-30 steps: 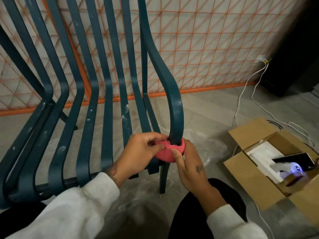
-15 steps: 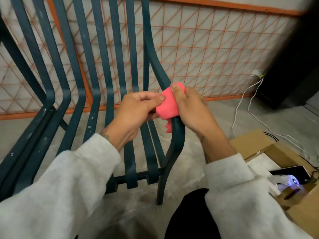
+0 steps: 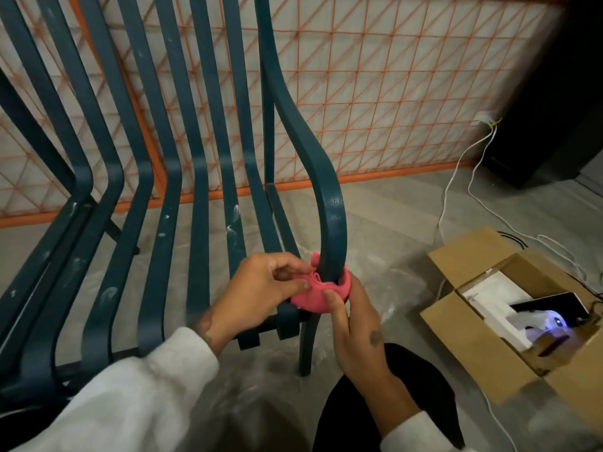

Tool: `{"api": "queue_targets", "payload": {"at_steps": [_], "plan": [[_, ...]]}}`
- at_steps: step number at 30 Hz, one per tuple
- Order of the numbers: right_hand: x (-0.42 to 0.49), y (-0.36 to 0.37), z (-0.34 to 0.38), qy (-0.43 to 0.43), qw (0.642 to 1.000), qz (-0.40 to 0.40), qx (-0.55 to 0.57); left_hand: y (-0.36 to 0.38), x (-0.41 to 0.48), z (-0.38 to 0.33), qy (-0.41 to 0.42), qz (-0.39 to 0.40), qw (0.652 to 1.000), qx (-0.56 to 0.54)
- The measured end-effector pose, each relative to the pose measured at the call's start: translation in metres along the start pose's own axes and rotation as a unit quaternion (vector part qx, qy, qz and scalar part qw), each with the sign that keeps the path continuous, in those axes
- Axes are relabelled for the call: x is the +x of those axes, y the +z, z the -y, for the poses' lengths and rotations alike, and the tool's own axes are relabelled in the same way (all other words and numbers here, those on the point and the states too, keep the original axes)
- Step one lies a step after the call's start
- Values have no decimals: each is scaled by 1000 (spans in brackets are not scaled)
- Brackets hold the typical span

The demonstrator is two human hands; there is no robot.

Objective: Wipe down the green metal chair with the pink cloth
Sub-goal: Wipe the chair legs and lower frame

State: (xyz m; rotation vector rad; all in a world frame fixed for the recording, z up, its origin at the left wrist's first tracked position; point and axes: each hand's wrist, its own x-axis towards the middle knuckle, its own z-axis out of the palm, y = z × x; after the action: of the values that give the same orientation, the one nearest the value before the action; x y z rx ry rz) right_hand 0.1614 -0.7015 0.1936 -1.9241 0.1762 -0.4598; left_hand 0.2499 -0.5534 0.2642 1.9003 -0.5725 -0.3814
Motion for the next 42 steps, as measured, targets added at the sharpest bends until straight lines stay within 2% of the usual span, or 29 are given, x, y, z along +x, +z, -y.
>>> {"api": "queue_targets", "payload": {"at_steps": [3, 6, 10, 14, 18, 21, 25, 29, 34, 37, 42], "plan": [[5, -3, 6, -28, 999, -28, -21, -1, -1, -3, 13, -12, 999, -46], [18, -13, 38, -50, 998, -40, 5, -7, 2, -19, 30, -40, 996, -80], [61, -23, 95, -23, 998, -38, 53, -17, 13, -53, 38, -90, 983, -158], [101, -34, 122, -1, 1000, -17, 15, -26, 30, -71, 2, -122, 967, -225], [92, -43, 112, -5, 997, 63, 54, -28, 27, -64, 5, -95, 959, -269], [66, -44, 88, -25, 992, 68, 104, -20, 22, -50, 10, -59, 959, -275], [45, -44, 41, -15, 977, 96, 190, -2, 5, -18, 30, -57, 982, -180], [37, -38, 0, 4, 986, 122, 112, 1, -6, 10, 50, -35, 998, -23], [29, -18, -37, 65, 988, 125, 63, 6, -1, 16, 55, 20, 992, 115], [30, -11, -52, 89, 986, 140, -26, 7, 7, 19, 68, 2, 988, 142], [32, -3, -60, 103, 981, 137, -94, 14, 15, 21, 48, -11, 990, 134]]}}
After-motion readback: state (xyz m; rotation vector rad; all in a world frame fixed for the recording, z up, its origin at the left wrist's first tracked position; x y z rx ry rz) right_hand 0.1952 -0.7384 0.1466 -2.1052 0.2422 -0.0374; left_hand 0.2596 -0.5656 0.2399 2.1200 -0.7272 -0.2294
